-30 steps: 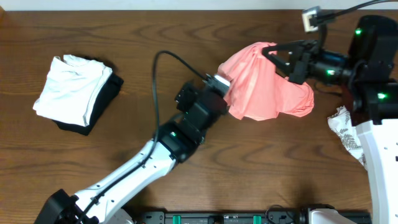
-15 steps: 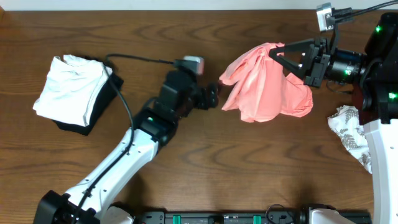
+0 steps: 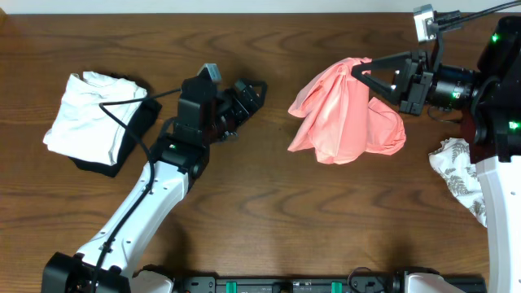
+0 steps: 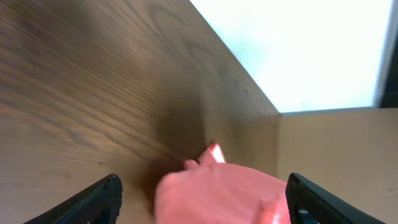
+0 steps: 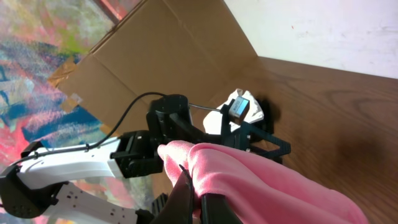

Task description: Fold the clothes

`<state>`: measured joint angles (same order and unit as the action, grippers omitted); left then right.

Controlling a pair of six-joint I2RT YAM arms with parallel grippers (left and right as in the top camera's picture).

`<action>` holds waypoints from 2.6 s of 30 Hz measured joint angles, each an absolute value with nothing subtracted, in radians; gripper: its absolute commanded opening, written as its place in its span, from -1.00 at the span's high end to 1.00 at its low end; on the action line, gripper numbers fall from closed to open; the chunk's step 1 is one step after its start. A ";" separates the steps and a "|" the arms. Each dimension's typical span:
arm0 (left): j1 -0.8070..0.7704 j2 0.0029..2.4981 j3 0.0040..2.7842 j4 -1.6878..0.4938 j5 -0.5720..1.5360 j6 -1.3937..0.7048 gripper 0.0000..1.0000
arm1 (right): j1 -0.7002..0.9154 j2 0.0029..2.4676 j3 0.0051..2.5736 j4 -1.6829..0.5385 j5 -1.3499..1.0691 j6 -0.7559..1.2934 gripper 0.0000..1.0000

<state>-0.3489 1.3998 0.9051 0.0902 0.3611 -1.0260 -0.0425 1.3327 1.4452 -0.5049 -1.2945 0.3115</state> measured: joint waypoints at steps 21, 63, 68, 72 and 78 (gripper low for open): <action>-0.389 1.617 0.905 0.432 0.598 -1.329 -0.59 | -0.043 1.333 1.446 -0.504 -1.309 0.315 0.97; -0.397 1.617 0.905 0.626 0.877 -1.494 -0.04 | -0.043 1.332 1.446 -0.503 -1.274 0.315 0.97; -0.397 1.617 0.905 0.626 0.896 -1.493 -0.18 | -0.043 1.332 1.446 -0.503 -1.274 0.315 0.97; -0.397 1.616 0.908 0.518 0.918 -1.492 -0.28 | -0.043 1.332 1.446 -0.503 -1.274 0.315 0.98; -0.398 1.617 0.908 0.271 0.931 -1.484 -0.28 | -0.043 1.332 1.446 -0.503 -1.270 0.315 0.97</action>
<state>-0.3977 1.6169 0.9077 0.2707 0.9306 -1.4837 -0.0425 1.3323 1.4456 -0.5034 -1.2697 0.3149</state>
